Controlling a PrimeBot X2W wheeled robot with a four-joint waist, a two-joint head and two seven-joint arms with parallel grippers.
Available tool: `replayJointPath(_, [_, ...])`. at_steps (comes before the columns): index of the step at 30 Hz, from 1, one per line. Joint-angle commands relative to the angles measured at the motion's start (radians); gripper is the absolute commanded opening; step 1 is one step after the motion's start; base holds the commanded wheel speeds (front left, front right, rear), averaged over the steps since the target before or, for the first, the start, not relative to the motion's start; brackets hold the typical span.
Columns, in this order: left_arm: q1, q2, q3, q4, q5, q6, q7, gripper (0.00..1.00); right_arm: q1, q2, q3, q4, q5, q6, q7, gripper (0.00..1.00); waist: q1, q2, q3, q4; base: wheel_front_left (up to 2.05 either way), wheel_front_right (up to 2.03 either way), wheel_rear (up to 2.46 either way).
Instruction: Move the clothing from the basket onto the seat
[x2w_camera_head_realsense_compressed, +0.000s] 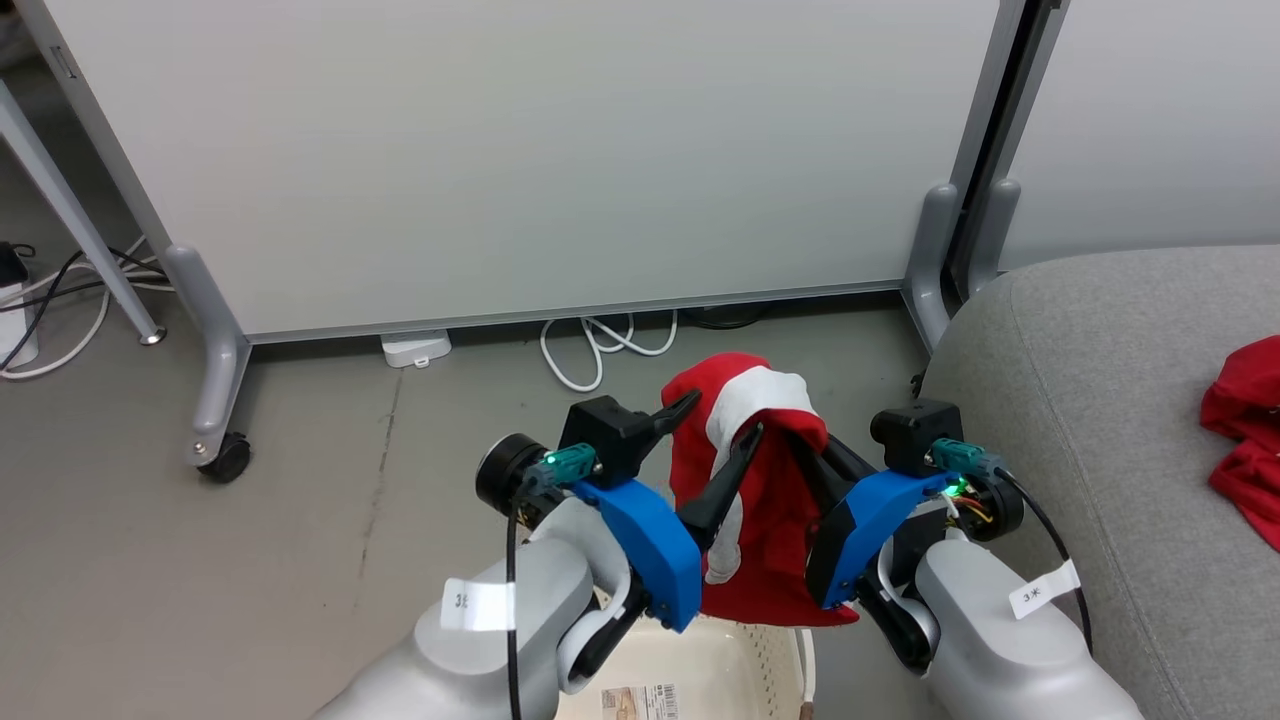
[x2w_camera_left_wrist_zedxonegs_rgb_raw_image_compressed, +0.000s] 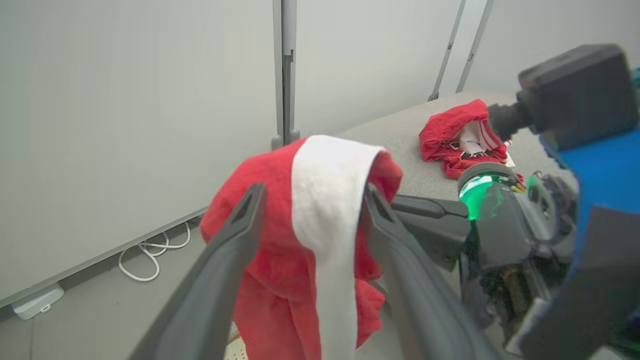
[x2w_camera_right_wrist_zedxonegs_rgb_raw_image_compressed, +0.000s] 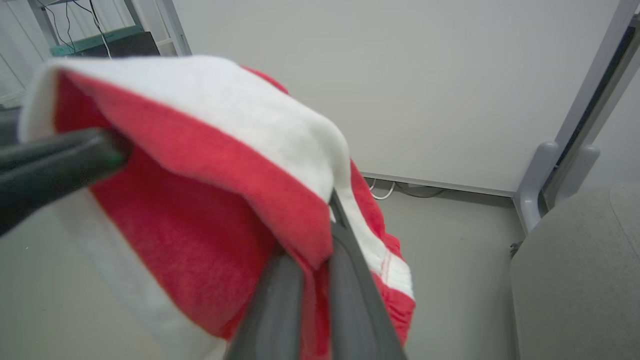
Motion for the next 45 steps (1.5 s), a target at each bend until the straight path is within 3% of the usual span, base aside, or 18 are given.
replayJointPath(1, [0.017,0.017,0.027,-0.034,0.029,0.011,-0.006,1.0,-0.015,0.002,-0.007,0.004,-0.009,0.0,-0.005,0.0,-0.0001,0.0,0.001,0.002,0.0,0.0,0.0])
replayJointPath(11, [0.27,0.146,0.263,-0.313,0.263,0.027,-0.006,1.0,-0.013,0.002,-0.023,0.007,-0.017,0.0,-0.014,0.0,-0.0001,0.0,0.004,0.001,0.0,0.0,0.0])
replayJointPath(16, [0.399,0.168,0.407,-0.402,0.369,0.024,-0.006,1.0,-0.007,0.002,-0.028,0.008,-0.021,0.0,-0.013,0.0,-0.0001,0.0,0.005,-0.005,0.0,0.0,0.0])
replayJointPath(24, [0.53,0.141,0.576,-0.432,0.476,-0.006,-0.006,1.0,-0.005,0.002,-0.024,0.007,-0.022,0.0,-0.015,0.0,-0.0001,0.0,0.008,-0.022,0.0,0.0,0.0])
replayJointPath(33, [0.566,0.106,0.655,-0.421,0.562,-0.042,-0.006,1.0,-0.005,0.001,-0.022,0.004,-0.019,0.0,-0.015,0.0,-0.0001,0.0,0.011,-0.075,0.0,0.0,0.0])
replayJointPath(45, [0.564,0.073,0.695,-0.419,0.622,-0.062,-0.006,1.0,-0.016,-0.002,-0.018,-0.002,-0.028,0.0,-0.015,0.0,-0.0001,0.0,0.03,-0.281,0.0,0.0,0.0])
